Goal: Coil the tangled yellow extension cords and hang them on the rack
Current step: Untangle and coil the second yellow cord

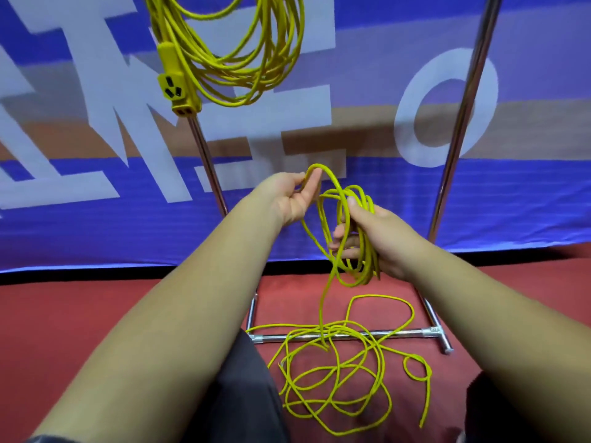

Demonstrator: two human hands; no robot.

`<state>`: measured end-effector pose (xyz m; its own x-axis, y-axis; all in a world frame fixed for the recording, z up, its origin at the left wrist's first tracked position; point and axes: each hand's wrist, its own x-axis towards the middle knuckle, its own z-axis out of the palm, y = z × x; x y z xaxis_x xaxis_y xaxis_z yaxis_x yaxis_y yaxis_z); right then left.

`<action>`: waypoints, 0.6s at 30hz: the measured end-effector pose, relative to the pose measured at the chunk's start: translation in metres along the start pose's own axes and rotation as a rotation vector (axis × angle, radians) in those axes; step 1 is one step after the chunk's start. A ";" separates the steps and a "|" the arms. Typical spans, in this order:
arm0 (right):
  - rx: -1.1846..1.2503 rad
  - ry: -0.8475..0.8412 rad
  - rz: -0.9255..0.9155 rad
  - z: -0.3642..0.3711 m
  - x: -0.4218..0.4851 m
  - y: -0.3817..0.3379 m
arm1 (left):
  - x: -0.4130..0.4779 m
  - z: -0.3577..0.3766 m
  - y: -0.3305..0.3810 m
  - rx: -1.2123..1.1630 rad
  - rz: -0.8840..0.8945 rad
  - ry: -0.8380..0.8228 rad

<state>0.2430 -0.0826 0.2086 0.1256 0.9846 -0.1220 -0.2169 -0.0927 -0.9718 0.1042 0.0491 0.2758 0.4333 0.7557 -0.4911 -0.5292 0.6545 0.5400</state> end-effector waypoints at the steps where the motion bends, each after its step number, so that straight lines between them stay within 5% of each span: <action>1: 0.005 0.020 0.016 0.003 0.000 0.000 | 0.005 -0.008 -0.001 -0.019 0.007 0.019; 4: -0.023 0.138 0.045 0.006 0.002 -0.001 | 0.016 -0.034 -0.011 0.195 0.013 0.088; 7: 0.001 0.271 0.072 0.000 0.006 0.006 | 0.015 -0.064 -0.033 0.668 -0.121 0.120; 12: 0.094 0.489 0.164 -0.017 0.027 0.022 | -0.003 -0.084 -0.071 1.536 -0.324 -0.124; 15: 0.143 0.546 0.180 -0.025 0.037 0.023 | -0.009 -0.080 -0.100 1.646 -0.288 -0.327; 18: 0.153 0.557 0.183 -0.032 0.040 0.022 | 0.003 -0.079 -0.124 1.725 -0.048 -0.286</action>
<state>0.2744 -0.0498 0.1760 0.5522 0.7246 -0.4123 -0.4149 -0.1901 -0.8898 0.1132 -0.0315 0.1532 0.6279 0.5928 -0.5043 0.7189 -0.1935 0.6677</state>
